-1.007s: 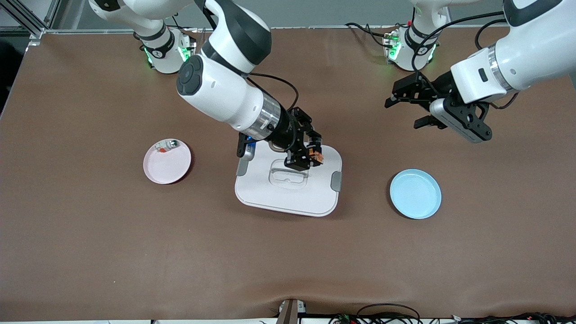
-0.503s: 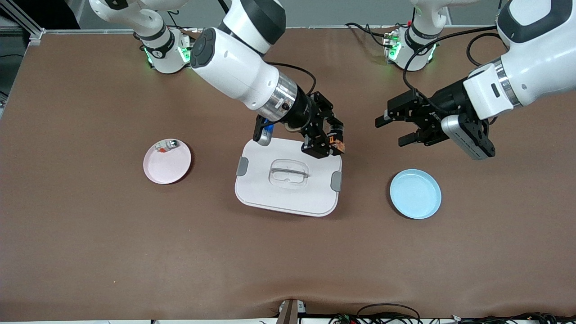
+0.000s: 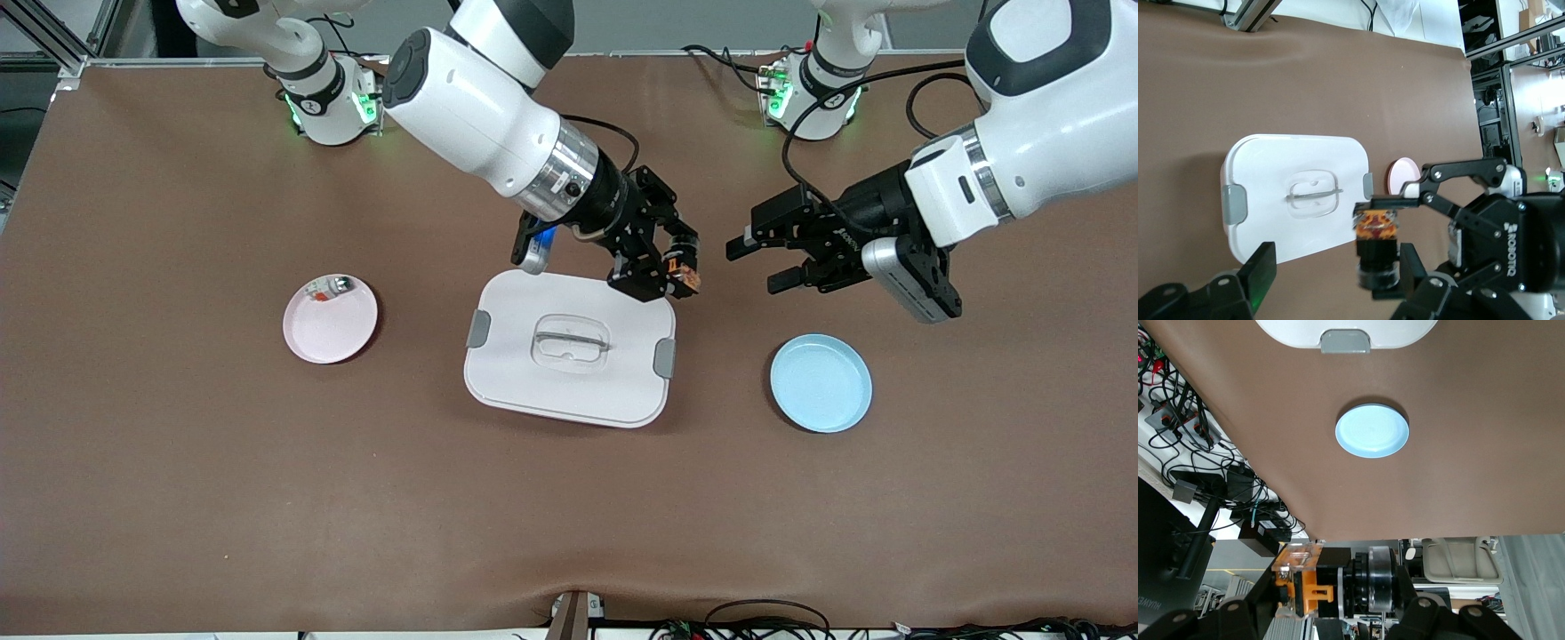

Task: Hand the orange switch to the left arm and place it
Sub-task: 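Grasp the switch with the left gripper beside the right gripper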

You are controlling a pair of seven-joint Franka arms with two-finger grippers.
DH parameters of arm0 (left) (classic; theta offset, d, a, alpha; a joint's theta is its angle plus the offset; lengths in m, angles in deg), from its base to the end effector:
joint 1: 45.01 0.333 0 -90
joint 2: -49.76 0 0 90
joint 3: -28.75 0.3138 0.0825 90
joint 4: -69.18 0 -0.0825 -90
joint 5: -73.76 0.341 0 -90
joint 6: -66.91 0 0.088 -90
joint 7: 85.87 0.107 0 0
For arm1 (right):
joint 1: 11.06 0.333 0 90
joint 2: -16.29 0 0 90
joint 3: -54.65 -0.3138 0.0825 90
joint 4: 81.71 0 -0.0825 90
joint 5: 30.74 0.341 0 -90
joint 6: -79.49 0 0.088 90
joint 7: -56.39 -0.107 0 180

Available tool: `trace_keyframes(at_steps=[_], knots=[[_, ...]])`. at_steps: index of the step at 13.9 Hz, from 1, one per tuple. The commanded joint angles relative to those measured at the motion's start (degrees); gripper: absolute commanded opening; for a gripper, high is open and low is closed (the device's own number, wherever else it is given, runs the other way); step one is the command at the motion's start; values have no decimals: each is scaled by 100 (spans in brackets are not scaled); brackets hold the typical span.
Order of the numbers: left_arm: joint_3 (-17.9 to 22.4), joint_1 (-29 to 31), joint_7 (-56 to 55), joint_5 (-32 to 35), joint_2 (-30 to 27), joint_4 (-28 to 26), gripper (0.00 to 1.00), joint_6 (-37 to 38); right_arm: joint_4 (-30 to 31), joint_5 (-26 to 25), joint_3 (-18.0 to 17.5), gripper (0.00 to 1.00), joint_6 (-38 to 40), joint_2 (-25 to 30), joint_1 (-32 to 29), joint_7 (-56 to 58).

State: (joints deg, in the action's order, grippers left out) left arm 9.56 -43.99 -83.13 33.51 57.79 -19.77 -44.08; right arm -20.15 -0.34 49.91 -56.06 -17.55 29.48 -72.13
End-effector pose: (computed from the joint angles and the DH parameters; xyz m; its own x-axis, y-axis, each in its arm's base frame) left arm 0.5468 -0.2106 0.6125 0.9770 -0.1034 0.1866 -0.2034 -0.7157 0.6681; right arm 0.5219 0.5055 0.5755 -0.0702 -0.6513 -0.7556 -0.9777 0.1950 -0.0773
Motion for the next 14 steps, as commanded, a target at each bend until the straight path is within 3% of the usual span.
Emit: trace_keyframes(at_steps=[1, 14], knots=[[-15, -111, -72, -98, 93, 27, 81, -238, -276, 98, 61, 0, -208, -202, 77, -103], [-15, -541, -493, -63, 357, 70, 77, -749, -557, 98, 43, 0, -595, -369, 112, -252]])
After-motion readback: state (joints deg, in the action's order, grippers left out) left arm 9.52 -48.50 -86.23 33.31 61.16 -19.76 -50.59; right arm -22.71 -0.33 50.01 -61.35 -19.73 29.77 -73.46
